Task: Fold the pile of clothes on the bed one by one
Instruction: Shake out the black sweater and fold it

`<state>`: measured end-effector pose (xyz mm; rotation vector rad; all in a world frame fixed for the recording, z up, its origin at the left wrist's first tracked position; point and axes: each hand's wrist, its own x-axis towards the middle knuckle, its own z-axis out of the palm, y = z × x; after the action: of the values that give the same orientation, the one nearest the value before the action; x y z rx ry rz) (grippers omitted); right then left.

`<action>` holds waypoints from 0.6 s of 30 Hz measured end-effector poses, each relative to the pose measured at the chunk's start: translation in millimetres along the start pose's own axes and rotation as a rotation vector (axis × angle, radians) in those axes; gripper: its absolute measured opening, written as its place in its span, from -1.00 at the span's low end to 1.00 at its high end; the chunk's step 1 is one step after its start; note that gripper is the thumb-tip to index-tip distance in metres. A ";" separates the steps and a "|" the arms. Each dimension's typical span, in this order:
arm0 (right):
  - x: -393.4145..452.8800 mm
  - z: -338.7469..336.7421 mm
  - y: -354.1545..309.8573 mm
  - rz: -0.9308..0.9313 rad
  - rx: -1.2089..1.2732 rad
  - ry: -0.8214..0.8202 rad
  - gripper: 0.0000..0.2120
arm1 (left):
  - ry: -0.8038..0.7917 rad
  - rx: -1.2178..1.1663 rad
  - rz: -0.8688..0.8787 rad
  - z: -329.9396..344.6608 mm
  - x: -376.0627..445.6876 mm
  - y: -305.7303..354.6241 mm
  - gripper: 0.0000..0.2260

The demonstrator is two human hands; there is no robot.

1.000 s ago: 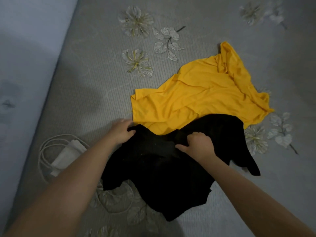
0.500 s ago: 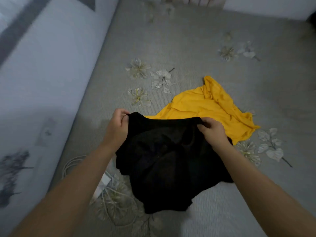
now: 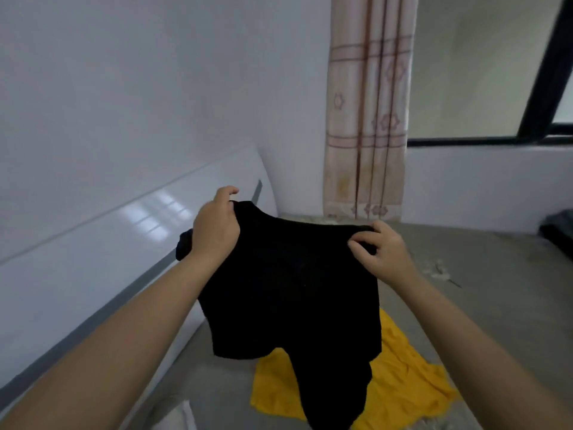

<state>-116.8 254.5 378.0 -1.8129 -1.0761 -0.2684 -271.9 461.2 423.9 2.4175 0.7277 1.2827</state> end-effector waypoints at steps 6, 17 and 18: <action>5.8 -42.1 -50.5 0.023 -0.046 0.171 -0.82 | 0.216 0.175 0.090 -56.1 -7.1 74.8 -0.63; -43.1 -176.4 -64.1 -0.515 -0.452 -0.205 -0.36 | 0.256 0.224 0.102 -114.3 -34.3 132.3 -0.56; -53.3 -183.2 -68.2 -0.503 -0.542 -0.223 -0.34 | 0.241 0.248 0.119 -118.8 -39.7 136.7 -0.55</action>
<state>-151.5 83.5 481.1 -2.0435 -1.7428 -0.7273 -349.9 330.0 529.3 2.5594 0.8643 1.6396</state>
